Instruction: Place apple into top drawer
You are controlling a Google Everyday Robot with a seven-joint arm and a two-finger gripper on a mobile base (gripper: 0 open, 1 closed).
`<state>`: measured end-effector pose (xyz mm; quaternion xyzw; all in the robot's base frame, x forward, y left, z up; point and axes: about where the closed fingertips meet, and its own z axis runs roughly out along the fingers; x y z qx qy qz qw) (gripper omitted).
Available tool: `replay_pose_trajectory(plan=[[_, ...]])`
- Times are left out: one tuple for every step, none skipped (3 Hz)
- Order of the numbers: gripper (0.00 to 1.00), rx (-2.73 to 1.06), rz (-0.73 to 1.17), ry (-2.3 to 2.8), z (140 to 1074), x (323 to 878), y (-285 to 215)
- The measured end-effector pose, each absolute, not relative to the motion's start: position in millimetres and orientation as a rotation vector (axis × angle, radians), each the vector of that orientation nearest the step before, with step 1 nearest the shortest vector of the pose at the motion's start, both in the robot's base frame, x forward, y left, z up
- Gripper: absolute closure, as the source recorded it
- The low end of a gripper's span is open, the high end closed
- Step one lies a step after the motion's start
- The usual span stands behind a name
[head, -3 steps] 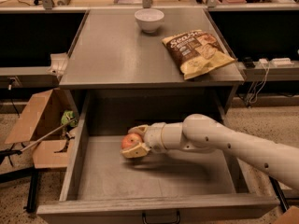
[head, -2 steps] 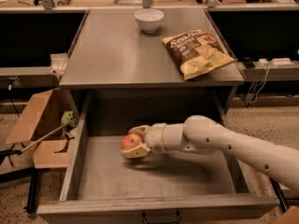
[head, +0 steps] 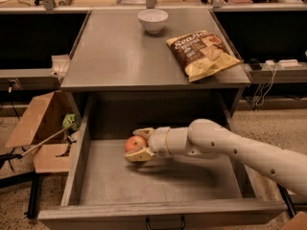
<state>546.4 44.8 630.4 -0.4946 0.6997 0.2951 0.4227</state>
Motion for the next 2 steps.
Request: replay_pose_trajectory(plan=[[0.0,-1.241,0.742,1.729,633.1,546.3,46.0],[0.0,-1.244,0.739,1.683,644.3,547.2,46.8]])
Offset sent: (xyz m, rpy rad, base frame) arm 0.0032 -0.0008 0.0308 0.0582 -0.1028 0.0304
